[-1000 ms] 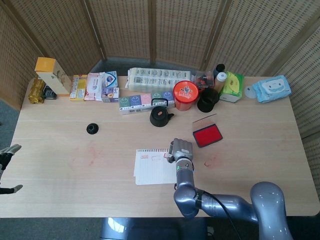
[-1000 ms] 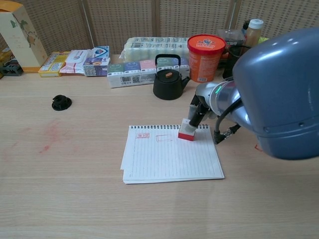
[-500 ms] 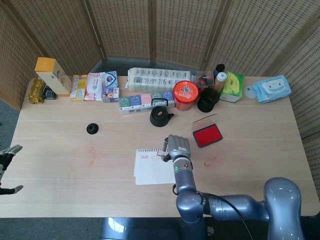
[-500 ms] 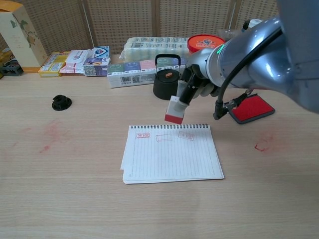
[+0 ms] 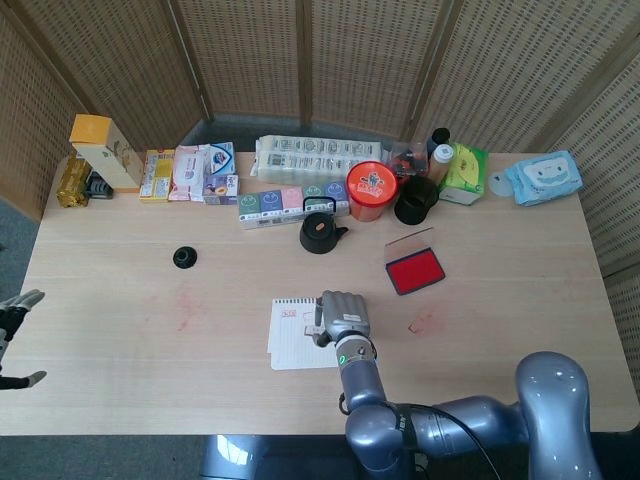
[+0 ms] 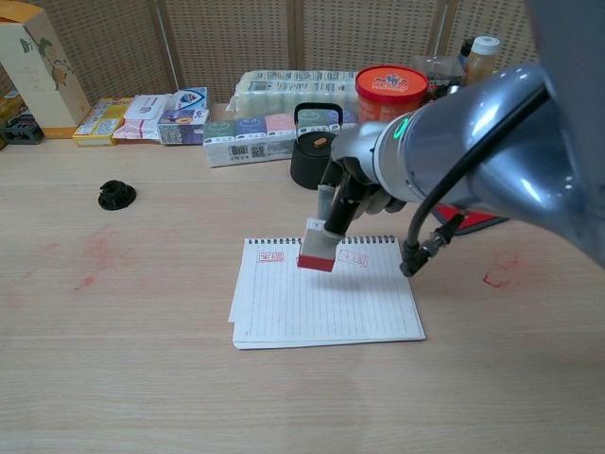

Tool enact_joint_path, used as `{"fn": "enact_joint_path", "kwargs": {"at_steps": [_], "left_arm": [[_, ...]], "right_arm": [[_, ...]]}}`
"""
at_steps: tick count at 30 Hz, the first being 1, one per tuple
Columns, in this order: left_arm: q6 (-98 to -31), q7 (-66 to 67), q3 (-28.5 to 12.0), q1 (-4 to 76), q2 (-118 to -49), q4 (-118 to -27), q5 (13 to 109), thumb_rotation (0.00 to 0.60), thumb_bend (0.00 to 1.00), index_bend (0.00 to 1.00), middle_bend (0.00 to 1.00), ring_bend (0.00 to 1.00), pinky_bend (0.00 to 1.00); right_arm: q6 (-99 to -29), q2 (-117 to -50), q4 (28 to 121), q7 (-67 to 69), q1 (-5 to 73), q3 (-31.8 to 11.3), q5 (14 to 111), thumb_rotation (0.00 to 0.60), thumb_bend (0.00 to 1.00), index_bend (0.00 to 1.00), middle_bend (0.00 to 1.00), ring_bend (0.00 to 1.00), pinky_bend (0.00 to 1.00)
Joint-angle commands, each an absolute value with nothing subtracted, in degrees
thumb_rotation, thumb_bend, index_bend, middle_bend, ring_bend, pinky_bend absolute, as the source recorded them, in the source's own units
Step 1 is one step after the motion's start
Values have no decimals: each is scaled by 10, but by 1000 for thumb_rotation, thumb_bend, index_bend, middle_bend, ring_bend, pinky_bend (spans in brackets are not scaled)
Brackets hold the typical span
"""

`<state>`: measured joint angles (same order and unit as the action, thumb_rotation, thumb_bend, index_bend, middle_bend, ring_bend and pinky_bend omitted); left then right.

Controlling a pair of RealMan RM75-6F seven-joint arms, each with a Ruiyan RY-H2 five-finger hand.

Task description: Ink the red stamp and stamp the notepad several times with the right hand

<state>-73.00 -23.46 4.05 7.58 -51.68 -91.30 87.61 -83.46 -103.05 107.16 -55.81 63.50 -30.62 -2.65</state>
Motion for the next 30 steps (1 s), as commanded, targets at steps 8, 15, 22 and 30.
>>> {"fn": "enact_joint_path", "kwargs": {"at_steps": [8,15,22,30], "left_arm": [[-731,-234,41,75,-517,-913,877,600,0,0,0,0,10],[-726,-234,40,77,-517,-913,873,600,0,0,0,0,10],[-729,-236,41,75,-516,-914,874,600,0,0,0,0,10],[-729,-236,41,75,-515,-914,875,600,0,0,0,0,11]], "right_arm": [[-822,-1038,1043,-556,632,-289,-27,600,603,773,1000,1000,1000],[-809,-1039,1029,-554,626,-285,-30,600,604,773,1000,1000,1000],[-803,-1040,1024,-550,622,-282,-30,600,603,773,1000,1000,1000],[-799,-1042,1015,-548,619,-277,-26,600,603,773,1000,1000,1000]]}}
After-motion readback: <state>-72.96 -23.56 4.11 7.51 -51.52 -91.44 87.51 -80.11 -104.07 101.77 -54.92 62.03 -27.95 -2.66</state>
